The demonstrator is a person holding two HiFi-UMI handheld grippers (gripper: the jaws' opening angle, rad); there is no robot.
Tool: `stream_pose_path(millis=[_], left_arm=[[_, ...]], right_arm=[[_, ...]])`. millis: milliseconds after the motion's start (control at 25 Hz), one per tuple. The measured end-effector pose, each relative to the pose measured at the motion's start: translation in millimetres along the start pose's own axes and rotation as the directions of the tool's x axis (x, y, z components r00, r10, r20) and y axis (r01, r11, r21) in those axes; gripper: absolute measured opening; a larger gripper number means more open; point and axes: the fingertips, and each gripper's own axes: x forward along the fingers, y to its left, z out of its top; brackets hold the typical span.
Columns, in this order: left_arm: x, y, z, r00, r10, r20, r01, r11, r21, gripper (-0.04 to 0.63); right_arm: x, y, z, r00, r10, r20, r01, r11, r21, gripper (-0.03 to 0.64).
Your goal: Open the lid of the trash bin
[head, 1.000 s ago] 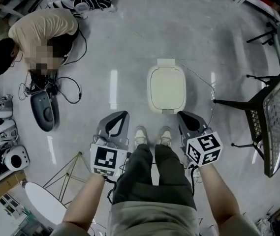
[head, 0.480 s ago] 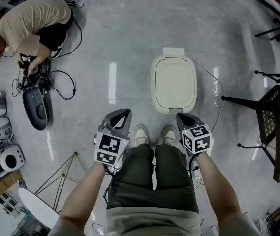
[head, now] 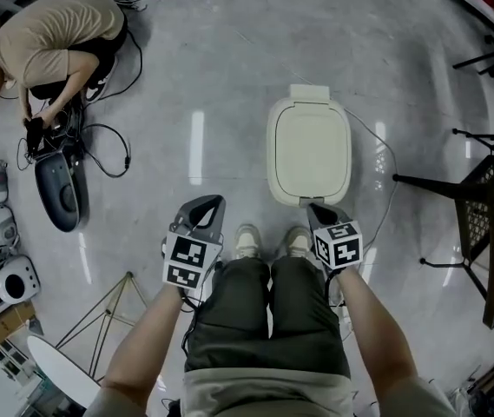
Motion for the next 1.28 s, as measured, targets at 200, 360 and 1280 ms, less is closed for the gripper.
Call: stream_pose_path(millis=[200,360,1280], left_arm=[[-12.2,1.7,13.0,1.0,0.012,-0.003,-0.012,1.0,-0.015,0.002],[-29.1,1.1,22.9,1.0,0.018,-0.016,-0.019,0.999,-0.031,0.002],[-82.0,15.0,107.5,1.0,0.011,0.025,-0.009,0.998,-0.061,0.002]], right_arm=[[-7.1,4.9,7.3,1.0,-0.013,-0.019,0.014,0.999,0.043,0.003],[-20.8,9.6,5.0,0.998,-0.022,-0.051,0.025,0.998,0.05,0.003],[-87.6,32.8,86.5,0.999,-0.03,0.043,0.026,0.996,0.089,0.003]])
